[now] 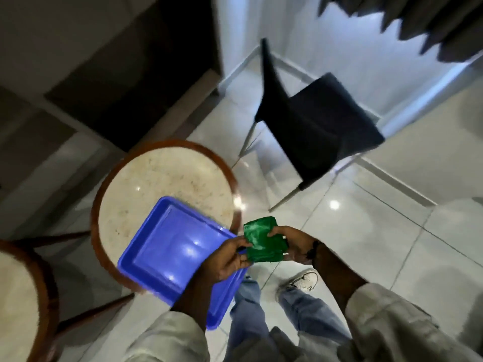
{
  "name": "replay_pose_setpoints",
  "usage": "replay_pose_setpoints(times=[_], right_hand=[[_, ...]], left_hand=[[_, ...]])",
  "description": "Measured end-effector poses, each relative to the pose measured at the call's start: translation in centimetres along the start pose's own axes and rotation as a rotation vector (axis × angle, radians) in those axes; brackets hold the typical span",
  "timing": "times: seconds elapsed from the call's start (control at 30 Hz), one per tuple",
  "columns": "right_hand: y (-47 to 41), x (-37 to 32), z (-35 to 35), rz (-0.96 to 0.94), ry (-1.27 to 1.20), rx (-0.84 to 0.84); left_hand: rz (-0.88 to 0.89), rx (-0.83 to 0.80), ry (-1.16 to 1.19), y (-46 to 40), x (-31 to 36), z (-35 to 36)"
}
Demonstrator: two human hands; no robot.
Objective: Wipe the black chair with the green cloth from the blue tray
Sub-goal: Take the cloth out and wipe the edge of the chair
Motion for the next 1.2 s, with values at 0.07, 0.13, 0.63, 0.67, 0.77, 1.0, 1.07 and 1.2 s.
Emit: replay_pose_setpoints(times=[0.07, 0.13, 0.63, 0.67, 0.77, 1.0, 1.07, 1.2], right_hand=[[2.4, 1.2, -4.3, -0.037, -0.131, 0.02], [4.2, 2.2, -8.7, -0.086, -0.205, 0.116], [3.8, 13.6, -27.8, -0.11, -0.912, 0.473], [2.5, 13.8, -27.8, -0.1, -0.953, 0.482], [-1.7, 13.8, -27.6, -0.037, -1.04, 0.534], [-16.6, 10.6, -27.1, 0.042, -1.228, 0.583], [-20.6, 9.5, -26.8, 0.082, -1.162, 0.564], [-26.5, 6.9, -25.8, 0.125, -1.042, 0.557]], left_hand=[[-0.028, -0.027, -0.15, -0.5, 0.2, 5.1], [-0.03, -0.034, -0.338, -1.6, 0.2, 9.4], [0.37, -0.342, -2.239, -14.7, 2.5, 39.6], [0.353, -0.359, -2.34, -16.2, 3.3, 41.0], [0.327, -0.468, -2.683, -21.6, 6.0, 43.9], [0.393, -0.99, -3.208, -38.5, 11.0, 39.1], [0.392, -1.154, -3.237, -41.6, 11.8, 37.1], [0.734, -1.4, -3.186, -45.0, 13.2, 35.8]])
Point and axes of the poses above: each hand's wrist, its own y-axis away from the middle knuckle, its own z-axis out of the palm, x = y × z, the point moved 6 cm from there along -y, towards the middle knuckle, and after that the axes turned 13 degrees about y, right-handed, at the moved point
